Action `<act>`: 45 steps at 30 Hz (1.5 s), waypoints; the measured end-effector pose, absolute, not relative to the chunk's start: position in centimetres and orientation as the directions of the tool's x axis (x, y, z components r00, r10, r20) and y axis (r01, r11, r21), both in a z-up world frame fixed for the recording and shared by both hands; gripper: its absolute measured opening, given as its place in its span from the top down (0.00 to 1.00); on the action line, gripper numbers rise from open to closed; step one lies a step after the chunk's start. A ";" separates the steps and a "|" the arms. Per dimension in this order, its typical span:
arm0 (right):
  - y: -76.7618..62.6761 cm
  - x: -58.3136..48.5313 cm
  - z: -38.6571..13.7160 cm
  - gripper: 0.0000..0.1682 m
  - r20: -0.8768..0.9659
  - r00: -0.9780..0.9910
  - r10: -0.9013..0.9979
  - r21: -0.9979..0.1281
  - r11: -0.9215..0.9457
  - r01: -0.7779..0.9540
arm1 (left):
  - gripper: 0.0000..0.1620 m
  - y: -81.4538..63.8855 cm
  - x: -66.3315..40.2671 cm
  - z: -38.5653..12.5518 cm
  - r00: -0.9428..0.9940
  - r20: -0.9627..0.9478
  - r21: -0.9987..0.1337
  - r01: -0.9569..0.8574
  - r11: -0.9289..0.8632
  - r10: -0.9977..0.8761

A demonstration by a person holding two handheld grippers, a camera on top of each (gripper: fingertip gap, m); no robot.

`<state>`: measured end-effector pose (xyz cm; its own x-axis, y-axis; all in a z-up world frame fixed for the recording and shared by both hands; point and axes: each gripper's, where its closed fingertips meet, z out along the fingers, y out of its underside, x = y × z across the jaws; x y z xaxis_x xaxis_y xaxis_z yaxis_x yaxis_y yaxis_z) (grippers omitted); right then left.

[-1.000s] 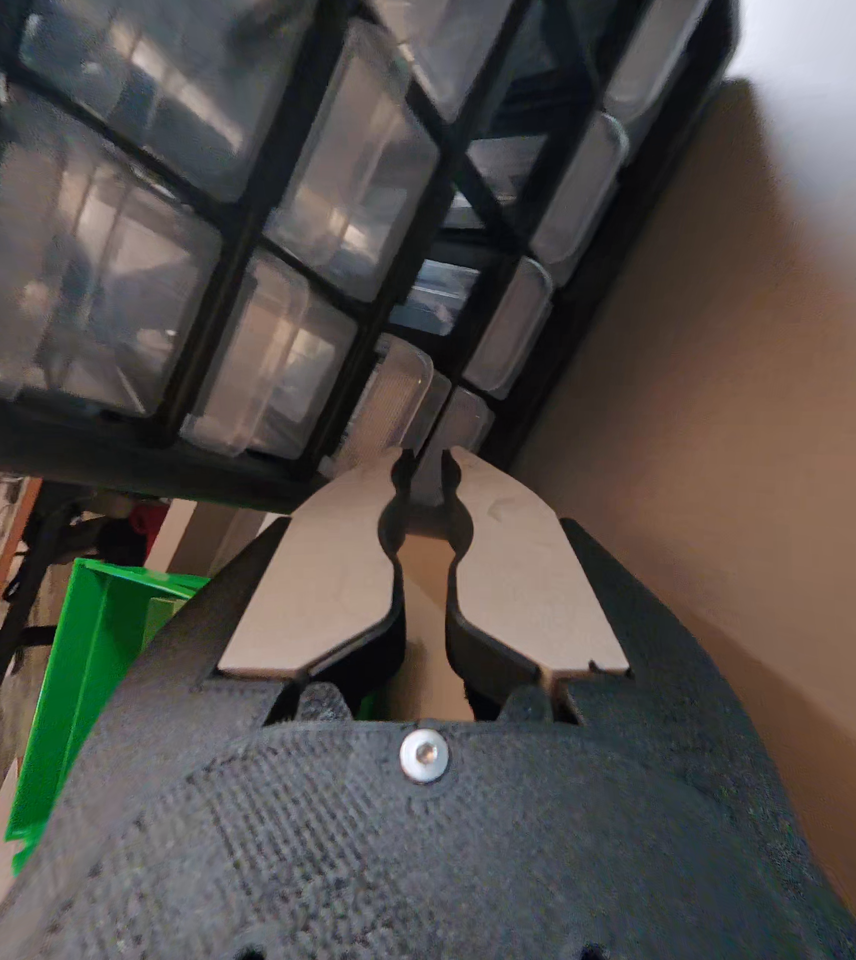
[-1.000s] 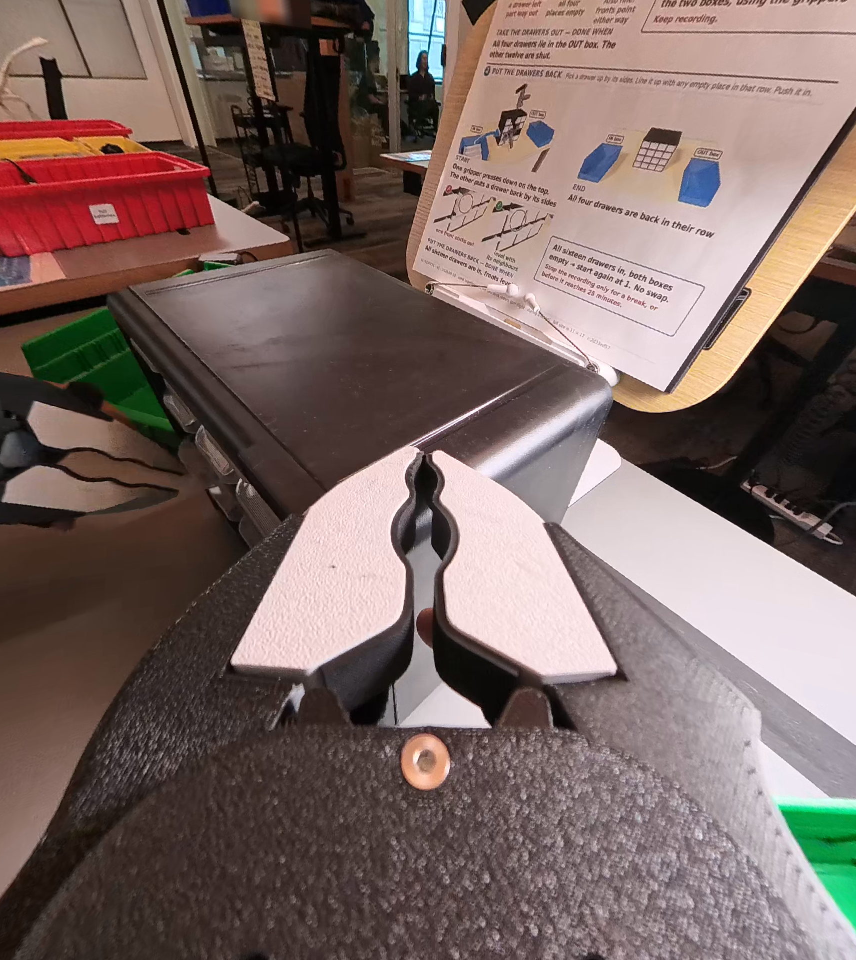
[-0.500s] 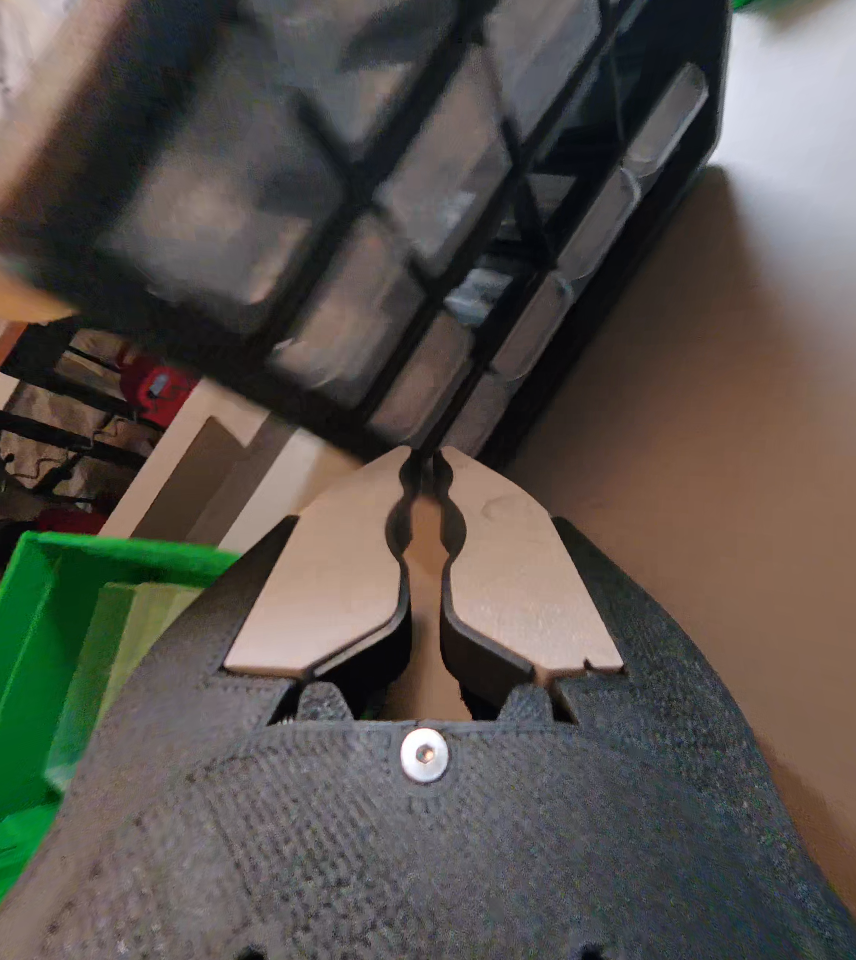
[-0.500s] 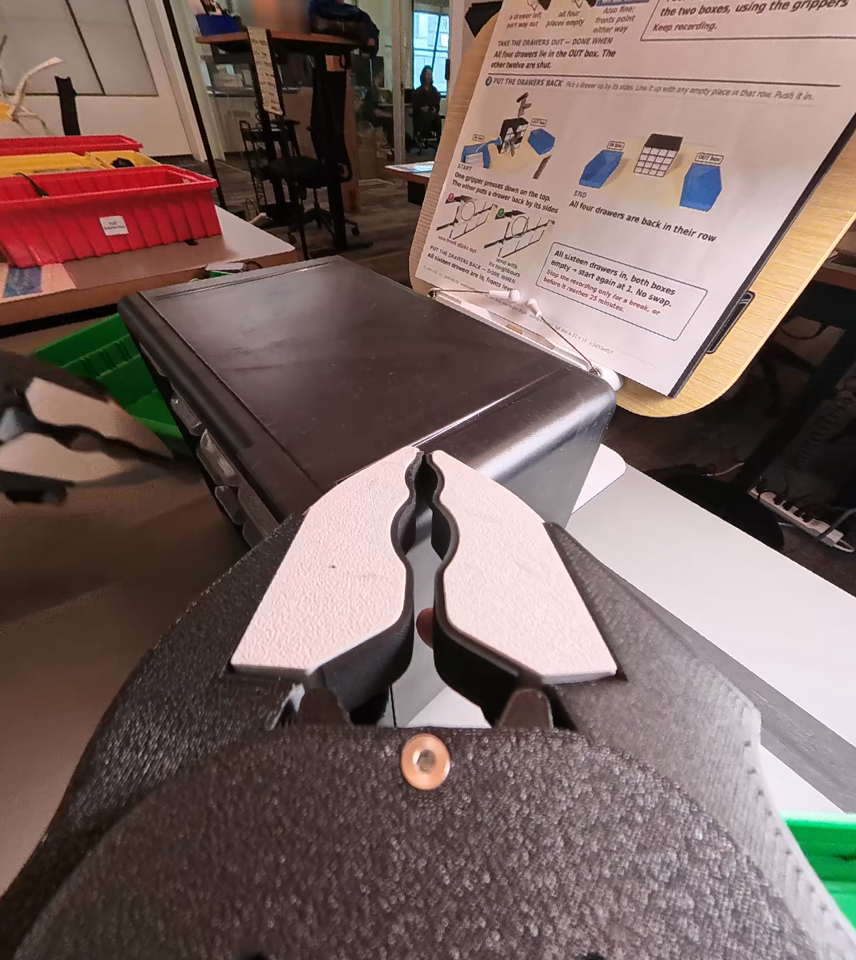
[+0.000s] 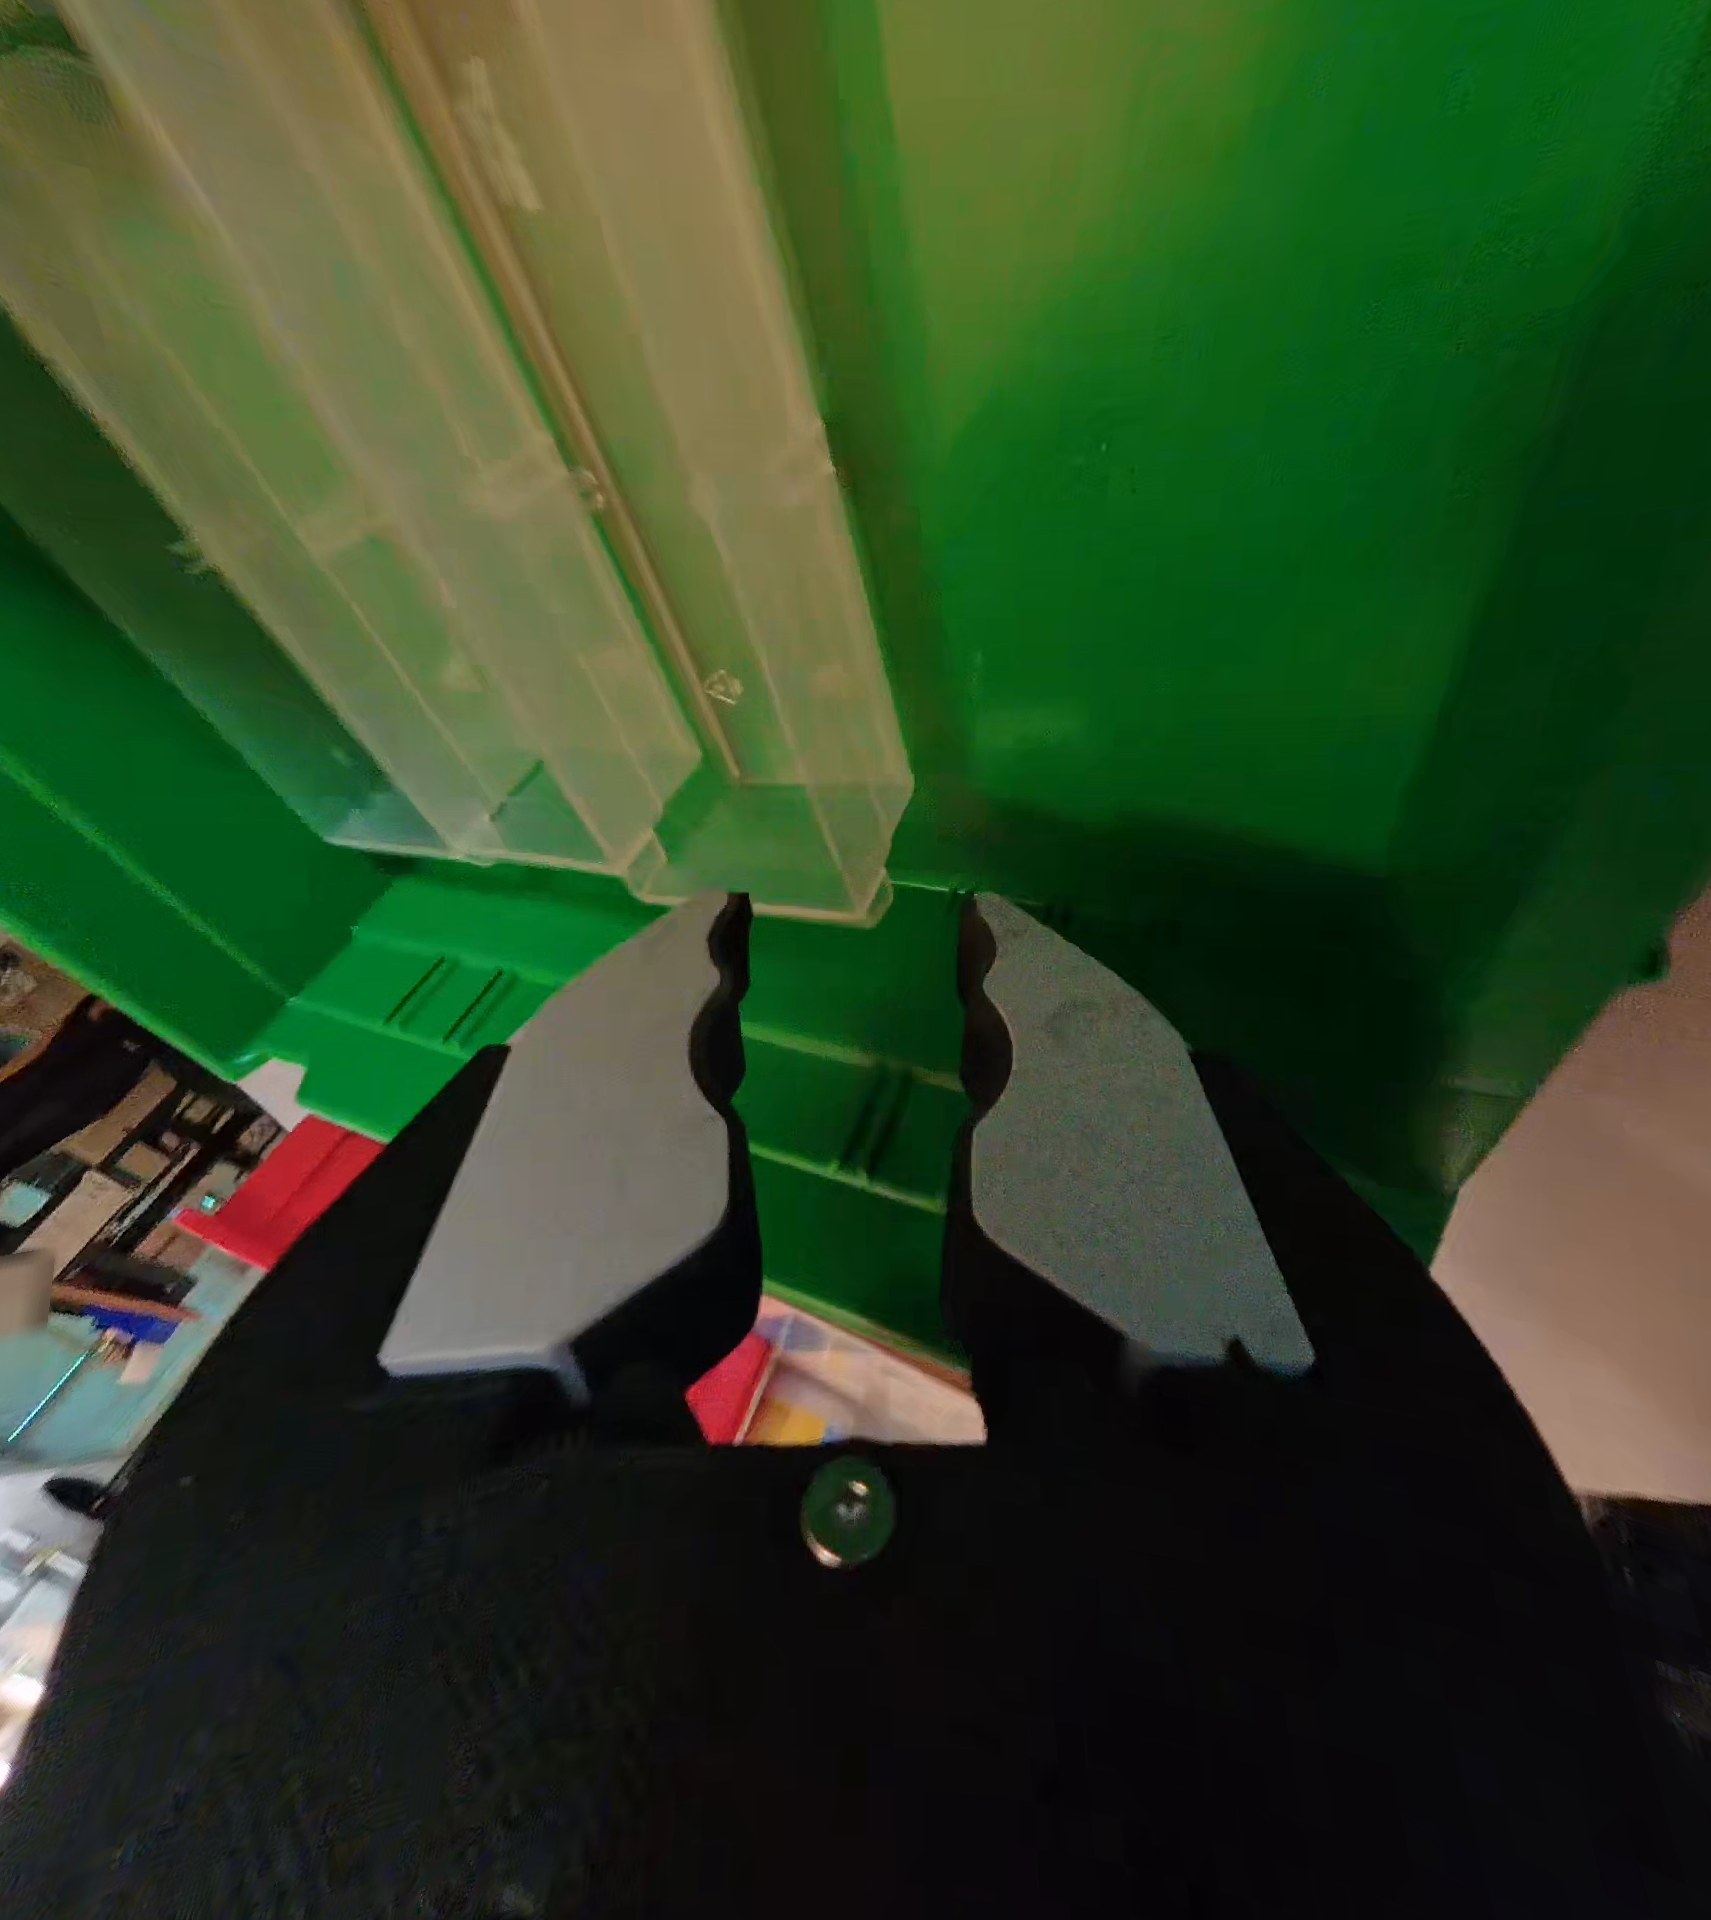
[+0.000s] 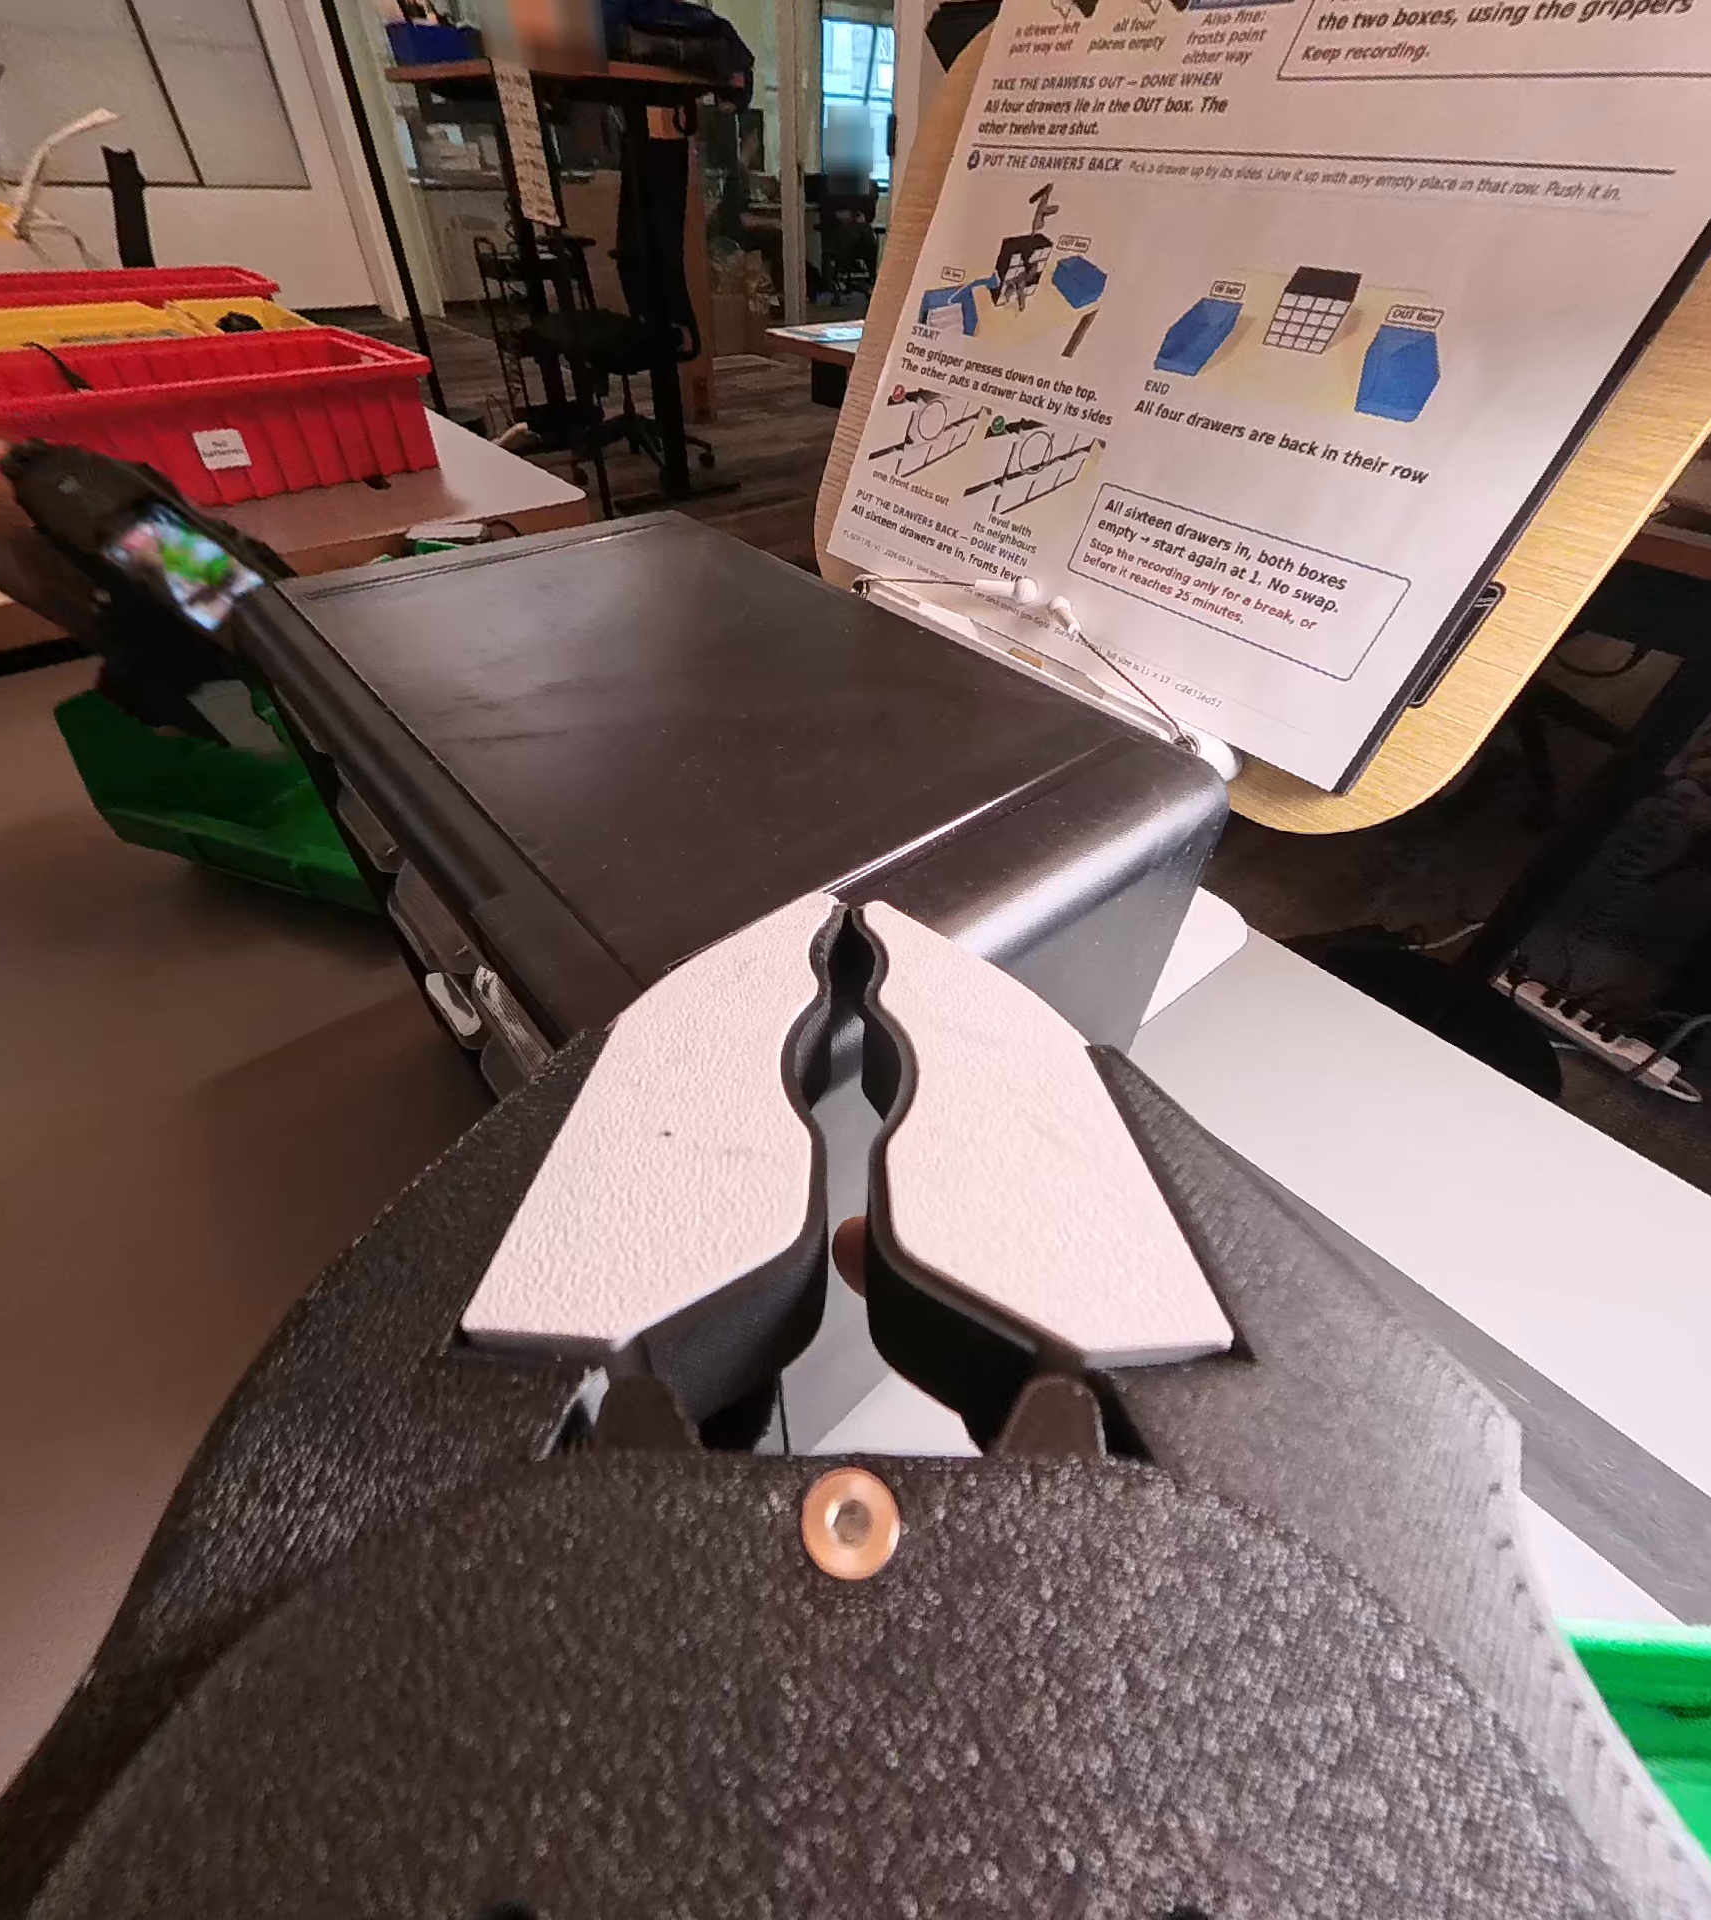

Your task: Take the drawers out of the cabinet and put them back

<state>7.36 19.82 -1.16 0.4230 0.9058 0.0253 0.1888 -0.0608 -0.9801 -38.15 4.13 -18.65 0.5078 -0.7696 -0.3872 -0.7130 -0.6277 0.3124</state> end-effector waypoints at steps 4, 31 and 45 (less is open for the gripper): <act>19.8 7.4 -1.2 1.00 0.019 0.420 0.907 -0.981 -0.063 0.182 | 0.93 3.9 -38.6 -20.7 0.483 -0.353 0.414 -0.688 -0.596 -0.802; 19.9 7.3 -1.2 1.00 0.022 0.424 0.905 -0.982 -0.059 0.177 | 0.75 1.1 -36.6 -19.7 0.071 -0.227 0.493 -0.852 -0.177 -0.971; 19.9 7.3 -1.2 1.00 0.007 0.411 0.912 -0.985 -0.064 0.157 | 0.90 1.6 -32.6 -18.3 0.300 -0.206 0.229 -0.911 -0.344 -0.932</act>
